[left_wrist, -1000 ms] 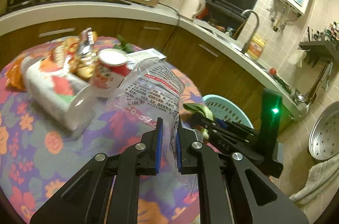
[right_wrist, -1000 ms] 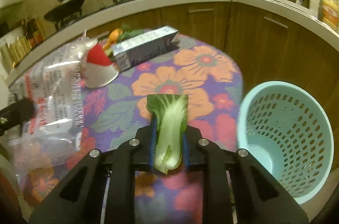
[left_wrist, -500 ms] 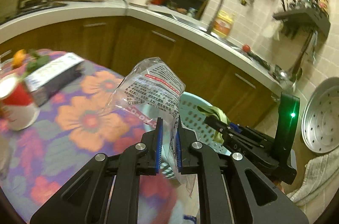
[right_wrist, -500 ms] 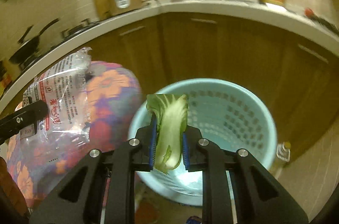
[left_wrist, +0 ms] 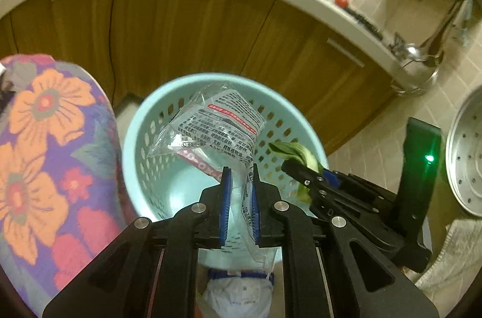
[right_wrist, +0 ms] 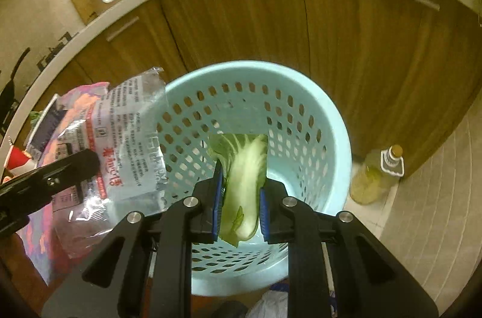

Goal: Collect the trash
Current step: 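Open both tools to drop the bag and leaf into the basket, then move both tools back to the table toward the bottle and paper cup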

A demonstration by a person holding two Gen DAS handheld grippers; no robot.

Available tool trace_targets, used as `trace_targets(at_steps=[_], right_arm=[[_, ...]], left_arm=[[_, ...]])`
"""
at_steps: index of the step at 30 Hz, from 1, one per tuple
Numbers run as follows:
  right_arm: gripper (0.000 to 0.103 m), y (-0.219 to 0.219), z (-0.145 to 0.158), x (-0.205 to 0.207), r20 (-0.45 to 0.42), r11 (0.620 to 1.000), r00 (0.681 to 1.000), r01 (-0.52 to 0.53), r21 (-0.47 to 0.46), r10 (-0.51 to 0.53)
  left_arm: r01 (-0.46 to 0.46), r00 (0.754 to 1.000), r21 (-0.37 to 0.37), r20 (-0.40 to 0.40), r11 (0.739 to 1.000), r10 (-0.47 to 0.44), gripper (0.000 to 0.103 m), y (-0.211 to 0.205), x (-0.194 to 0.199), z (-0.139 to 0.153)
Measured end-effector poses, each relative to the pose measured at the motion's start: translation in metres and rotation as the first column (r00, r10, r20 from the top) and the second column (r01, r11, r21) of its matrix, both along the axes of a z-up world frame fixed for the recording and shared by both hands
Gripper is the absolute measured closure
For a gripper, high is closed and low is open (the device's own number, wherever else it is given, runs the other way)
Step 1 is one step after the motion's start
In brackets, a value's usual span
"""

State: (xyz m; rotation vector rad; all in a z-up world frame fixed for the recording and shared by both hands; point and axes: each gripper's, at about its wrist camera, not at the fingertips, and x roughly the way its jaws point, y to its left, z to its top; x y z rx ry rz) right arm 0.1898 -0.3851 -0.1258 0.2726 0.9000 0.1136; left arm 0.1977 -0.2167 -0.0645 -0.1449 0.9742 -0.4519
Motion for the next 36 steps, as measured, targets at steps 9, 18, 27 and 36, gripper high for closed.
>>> trace_targets(at_steps=[9, 18, 27, 36], right_arm=[[0.085, 0.004, -0.011, 0.011, -0.037, 1.0, 0.999, -0.008, -0.001, 0.008], [0.062, -0.001, -0.006, 0.005, -0.028, 1.0, 1.0, 0.009, -0.016, -0.009], [0.06, 0.0, 0.01, -0.007, 0.011, 1.0, 1.0, 0.007, 0.01, -0.007], [0.06, 0.042, 0.067, -0.032, 0.159, 0.997, 0.985, -0.074, -0.003, 0.074]], left_arm=[[-0.023, 0.999, 0.055, -0.037, 0.998, 0.025, 0.08, -0.002, 0.022, -0.021], [-0.036, 0.998, 0.05, -0.039, 0.998, 0.038, 0.059, 0.008, 0.019, -0.02], [-0.079, 0.997, 0.004, 0.027, 0.997, 0.079, 0.056, 0.032, -0.001, 0.0], [-0.172, 0.958, 0.017, 0.236, 0.985, 0.163, 0.046, 0.08, -0.064, 0.051]])
